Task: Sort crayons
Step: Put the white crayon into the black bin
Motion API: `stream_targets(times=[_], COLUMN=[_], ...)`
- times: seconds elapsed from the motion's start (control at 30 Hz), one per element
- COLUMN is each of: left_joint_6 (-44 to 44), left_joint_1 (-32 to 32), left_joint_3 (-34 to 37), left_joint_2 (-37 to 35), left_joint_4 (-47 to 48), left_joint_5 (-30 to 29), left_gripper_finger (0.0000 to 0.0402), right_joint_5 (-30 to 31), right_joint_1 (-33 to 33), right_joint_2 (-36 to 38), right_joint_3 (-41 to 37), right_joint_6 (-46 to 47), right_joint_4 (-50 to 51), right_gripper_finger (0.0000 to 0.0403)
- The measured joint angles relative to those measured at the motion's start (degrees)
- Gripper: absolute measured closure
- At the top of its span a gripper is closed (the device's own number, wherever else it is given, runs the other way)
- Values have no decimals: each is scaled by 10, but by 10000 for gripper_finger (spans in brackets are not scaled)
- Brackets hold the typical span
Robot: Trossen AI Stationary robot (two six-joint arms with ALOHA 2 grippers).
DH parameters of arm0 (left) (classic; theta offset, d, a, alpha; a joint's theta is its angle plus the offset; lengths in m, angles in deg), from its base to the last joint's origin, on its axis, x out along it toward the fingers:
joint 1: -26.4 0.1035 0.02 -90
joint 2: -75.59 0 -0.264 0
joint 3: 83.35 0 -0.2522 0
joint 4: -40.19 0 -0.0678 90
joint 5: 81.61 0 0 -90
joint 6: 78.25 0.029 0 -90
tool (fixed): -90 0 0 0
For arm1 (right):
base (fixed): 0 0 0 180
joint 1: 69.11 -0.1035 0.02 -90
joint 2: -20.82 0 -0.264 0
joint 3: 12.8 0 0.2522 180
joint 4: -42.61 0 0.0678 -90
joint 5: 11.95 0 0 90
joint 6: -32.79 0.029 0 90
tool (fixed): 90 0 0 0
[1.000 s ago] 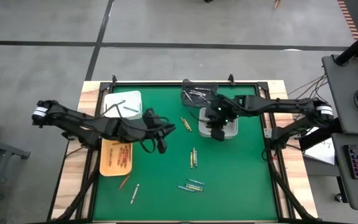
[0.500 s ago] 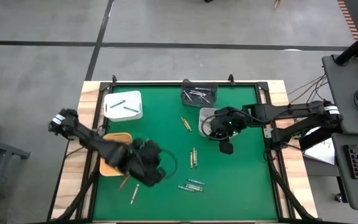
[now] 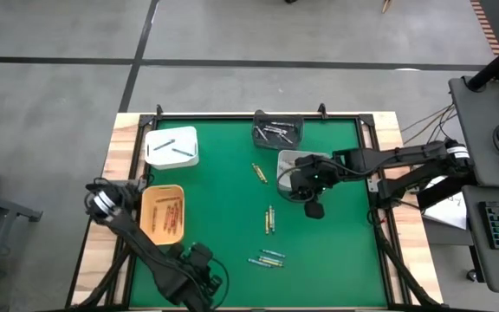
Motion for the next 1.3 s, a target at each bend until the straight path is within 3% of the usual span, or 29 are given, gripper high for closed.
stream_targets(times=[0.23,0.57,0.8,1.3], left_joint_6=[11,-80,-119,-117], left_joint_1=[-7,-70,-102,-108], left_joint_3=[-3,0,8,83], left_joint_2=[33,33,33,33], left_joint_4=[1,11,20,-22], left_joint_5=[10,37,-7,-8], left_gripper_finger=[325,251,247,250], right_joint_5=[0,0,0,-1], right_joint_1=[-17,-29,-30,-30], right_joint_2=[-2,-2,-2,-2], right_joint_3=[-1,-15,-37,-42], right_joint_6=[-21,-25,-25,5], right_joint_4=[0,-2,-19,-21], right_gripper_finger=[344,344,344,344])
